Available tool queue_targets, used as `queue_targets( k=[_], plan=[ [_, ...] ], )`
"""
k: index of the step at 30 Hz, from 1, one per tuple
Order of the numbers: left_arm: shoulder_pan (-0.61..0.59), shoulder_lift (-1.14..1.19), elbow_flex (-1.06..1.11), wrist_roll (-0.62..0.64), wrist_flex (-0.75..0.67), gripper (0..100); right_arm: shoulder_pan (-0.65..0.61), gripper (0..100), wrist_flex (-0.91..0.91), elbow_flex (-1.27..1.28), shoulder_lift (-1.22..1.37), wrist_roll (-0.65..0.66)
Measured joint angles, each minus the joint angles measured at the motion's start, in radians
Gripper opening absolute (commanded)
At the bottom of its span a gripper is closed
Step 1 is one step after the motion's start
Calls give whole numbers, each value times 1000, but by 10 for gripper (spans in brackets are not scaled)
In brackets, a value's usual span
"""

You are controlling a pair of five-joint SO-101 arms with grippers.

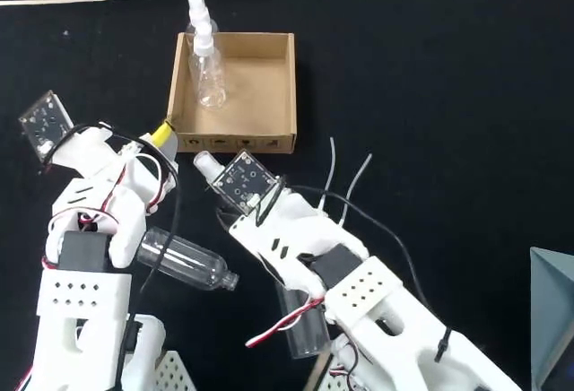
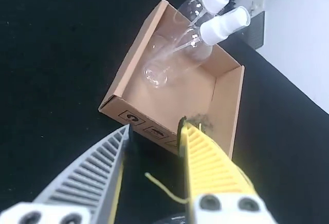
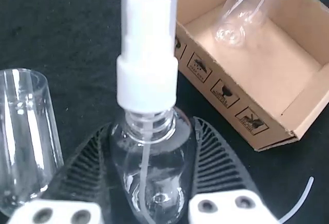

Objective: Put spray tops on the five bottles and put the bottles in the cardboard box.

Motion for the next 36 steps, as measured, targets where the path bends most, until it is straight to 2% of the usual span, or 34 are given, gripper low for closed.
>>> queue_targets(
  k=[11, 20, 36],
  plan=[
    [2, 0, 0, 0, 0, 138, 0, 11, 2, 0, 0, 0],
    [2, 0, 37, 0, -106, 138, 0, 11, 2, 0, 0, 0],
    [2, 0, 40, 0, -109, 138, 0, 11, 2, -20, -8, 0]
  ],
)
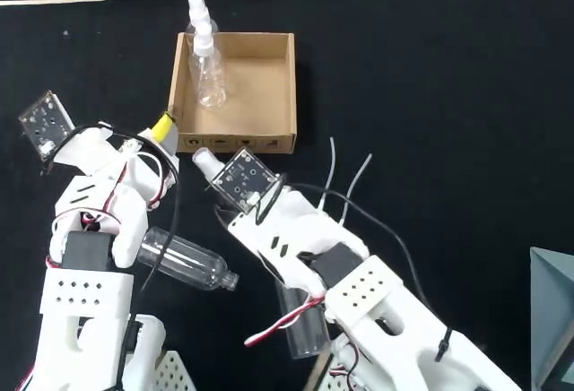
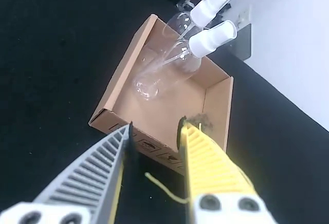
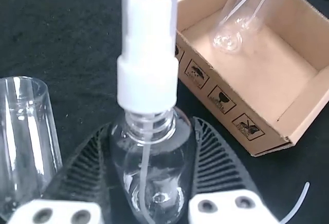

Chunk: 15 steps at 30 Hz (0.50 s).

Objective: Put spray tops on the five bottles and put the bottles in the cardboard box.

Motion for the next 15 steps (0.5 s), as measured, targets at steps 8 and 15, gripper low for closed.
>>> queue_targets(
  k=[8, 15],
  plan=[
    [0, 0, 0, 0, 0, 138, 0, 11, 114, -26, -181, 0],
    [5, 0, 0, 0, 0, 138, 0, 11, 138, -26, -247, 2]
  ],
)
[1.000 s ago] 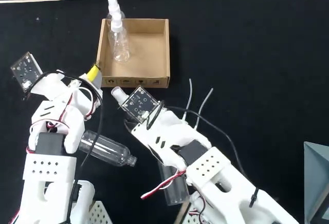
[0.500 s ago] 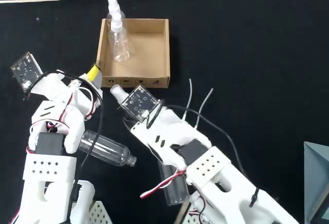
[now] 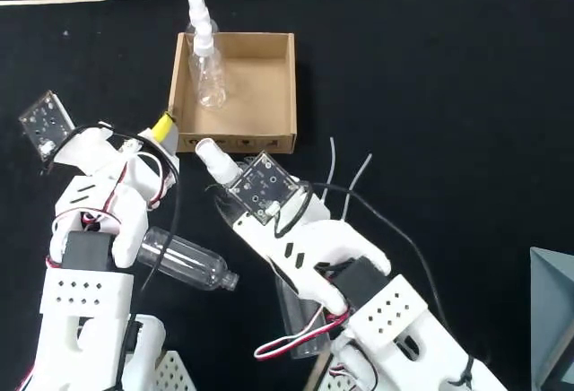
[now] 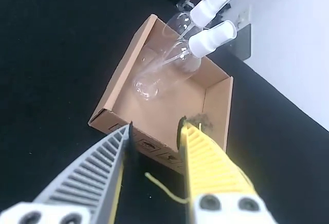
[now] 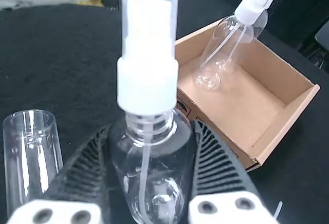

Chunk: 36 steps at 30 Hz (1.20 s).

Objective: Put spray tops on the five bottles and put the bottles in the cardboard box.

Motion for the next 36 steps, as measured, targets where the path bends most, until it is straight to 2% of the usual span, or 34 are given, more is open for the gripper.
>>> queue_targets(
  k=[4, 10, 21, 28, 36],
  plan=[
    [64, 0, 5, -40, 0, 138, 0, 11, 0, 0, 0, 0],
    [175, 0, 43, -273, 0, 139, 3, 11, 0, 0, 0, -2],
    [244, 0, 140, -514, -170, 138, 6, 11, 5, 21, -2, -3],
    [261, 0, 140, -563, -173, 138, 6, 11, 5, 25, -2, -3],
    [241, 0, 141, -548, -173, 139, 0, 11, 5, 25, -2, -3]
  ],
)
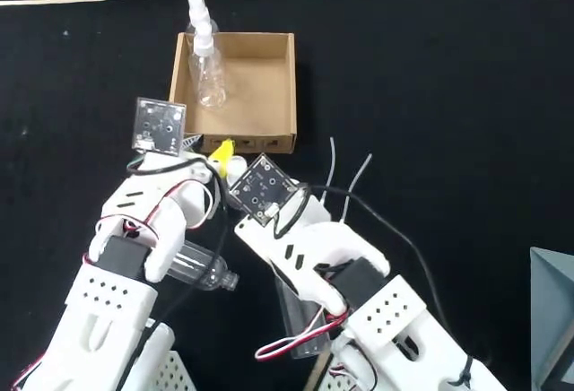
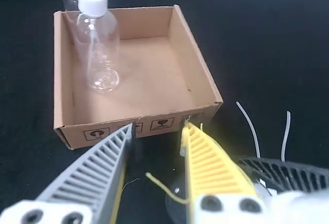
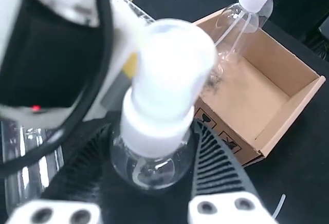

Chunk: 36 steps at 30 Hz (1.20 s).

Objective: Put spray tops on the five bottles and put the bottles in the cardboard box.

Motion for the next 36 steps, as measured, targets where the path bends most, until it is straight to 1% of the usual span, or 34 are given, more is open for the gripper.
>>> queue_targets(
  k=[5, 10, 16, 27, 30, 33, 36],
  plan=[
    [-75, 0, -2, 52, 0, 138, 2, 11, 0, 2, 0, 0],
    [-190, 0, -40, 57, 0, 138, 2, 11, 0, 25, 0, 0],
    [-301, 0, -43, 57, 0, 138, 2, 11, 0, 25, 0, 0],
    [-471, 0, 68, 60, 0, 141, 2, 11, 0, 25, 0, 0],
    [-503, 0, 81, 61, 0, 141, 52, 11, 0, 20, 0, 0],
    [-528, 0, 114, 61, -43, 138, 104, 11, 0, -20, 0, 0],
    [-534, 0, 187, 63, -130, 138, 129, 11, 0, -72, 0, 0]
  ],
)
